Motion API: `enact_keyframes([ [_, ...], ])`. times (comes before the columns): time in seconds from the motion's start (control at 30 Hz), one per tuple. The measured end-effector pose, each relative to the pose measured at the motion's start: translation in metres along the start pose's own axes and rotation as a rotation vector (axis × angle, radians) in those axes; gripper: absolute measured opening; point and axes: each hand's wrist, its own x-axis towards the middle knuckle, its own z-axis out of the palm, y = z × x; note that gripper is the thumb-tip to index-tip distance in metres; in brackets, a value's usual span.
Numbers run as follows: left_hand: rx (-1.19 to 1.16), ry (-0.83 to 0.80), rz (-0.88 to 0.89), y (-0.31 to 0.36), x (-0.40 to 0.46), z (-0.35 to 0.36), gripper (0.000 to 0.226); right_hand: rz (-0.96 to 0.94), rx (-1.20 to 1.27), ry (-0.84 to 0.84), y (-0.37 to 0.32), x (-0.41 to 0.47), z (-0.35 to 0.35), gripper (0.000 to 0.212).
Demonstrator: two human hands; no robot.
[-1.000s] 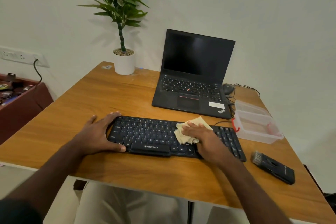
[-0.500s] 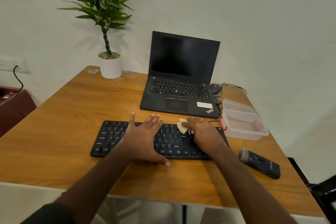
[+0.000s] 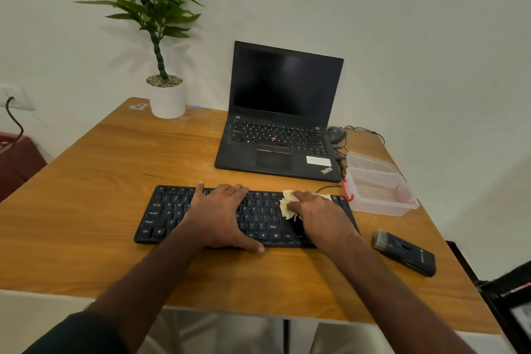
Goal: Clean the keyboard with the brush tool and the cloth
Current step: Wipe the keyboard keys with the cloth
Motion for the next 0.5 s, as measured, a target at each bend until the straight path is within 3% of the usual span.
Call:
enact_keyframes([
  [0.3, -0.014, 0.019, 0.018, -0.001, -0.002, -0.001, 0.144, -0.078, 0.119, -0.075, 0.015, -0.036, 0.004, 0.06],
  [0.5, -0.045, 0.021, 0.045, -0.003, -0.005, -0.002, 0.143, -0.104, 0.196, -0.024, 0.035, -0.041, 0.002, 0.067],
])
